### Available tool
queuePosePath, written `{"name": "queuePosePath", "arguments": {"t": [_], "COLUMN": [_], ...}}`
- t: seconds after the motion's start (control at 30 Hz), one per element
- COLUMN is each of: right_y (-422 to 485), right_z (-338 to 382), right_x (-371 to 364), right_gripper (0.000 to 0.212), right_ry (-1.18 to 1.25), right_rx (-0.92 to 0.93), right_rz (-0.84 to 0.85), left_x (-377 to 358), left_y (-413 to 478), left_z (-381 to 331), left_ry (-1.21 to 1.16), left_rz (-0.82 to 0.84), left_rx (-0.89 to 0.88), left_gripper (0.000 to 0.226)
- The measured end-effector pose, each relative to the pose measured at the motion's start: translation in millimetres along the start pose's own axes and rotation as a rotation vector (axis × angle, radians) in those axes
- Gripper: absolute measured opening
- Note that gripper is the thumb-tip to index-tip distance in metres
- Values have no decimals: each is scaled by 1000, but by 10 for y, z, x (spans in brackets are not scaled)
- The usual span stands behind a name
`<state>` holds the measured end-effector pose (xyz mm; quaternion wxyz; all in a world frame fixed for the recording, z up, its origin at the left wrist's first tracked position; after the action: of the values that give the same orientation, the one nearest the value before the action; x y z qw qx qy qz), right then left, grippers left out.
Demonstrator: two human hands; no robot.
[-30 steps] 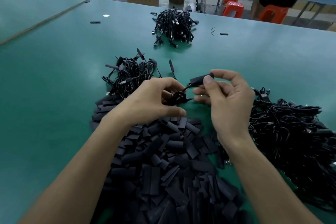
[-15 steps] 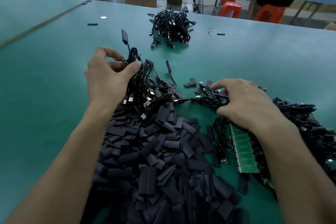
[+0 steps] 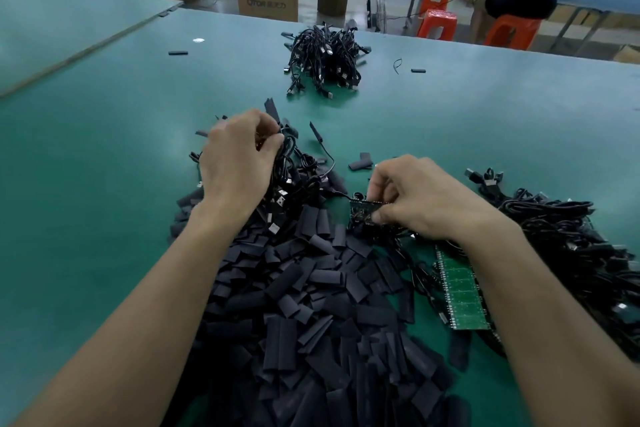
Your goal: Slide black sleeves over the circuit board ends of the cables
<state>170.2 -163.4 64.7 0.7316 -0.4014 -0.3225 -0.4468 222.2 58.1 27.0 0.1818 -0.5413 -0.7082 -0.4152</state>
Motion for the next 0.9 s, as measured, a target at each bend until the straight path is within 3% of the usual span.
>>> {"name": "queuePosePath", "arguments": {"t": [0.07, 0.2, 0.27, 0.4, 0.67, 0.9], "right_y": [15, 38, 39, 38, 91, 167], "right_z": [-5, 6, 7, -6, -41, -61], "right_x": [-4, 1, 6, 1, -36, -73], "right_gripper": [23, 25, 24, 23, 18, 7], "right_ry": [30, 99, 165, 237, 289, 312], "right_rx": [36, 121, 168, 229, 292, 330], "right_rz": [-18, -60, -55, -51, -49, 54], "left_x": [21, -45, -101, -183, -232, -245], "left_y": [-87, -248, -292, -318, -341, -327], "left_z": [-135, -380, -409, -370, -281, -270], "left_ry": [12, -534, -619, -729, -757, -877], "left_rz": [-40, 512, 617, 626, 731, 716], "left_rx": [-120, -236, -233, -180, -97, -58], "left_gripper": [14, 26, 27, 22, 36, 23]}}
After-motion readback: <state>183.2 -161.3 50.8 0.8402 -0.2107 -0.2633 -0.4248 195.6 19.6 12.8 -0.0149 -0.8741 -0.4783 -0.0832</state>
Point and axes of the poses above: each hand's wrist, its own y-axis towards the middle knuckle, its own x-axis out of the back of the hand, z = x × y, the point moved 2 cm from there along y, towards the middle knuckle, and after that the axes turned 10 degrees about z, right-handed, at the moved point
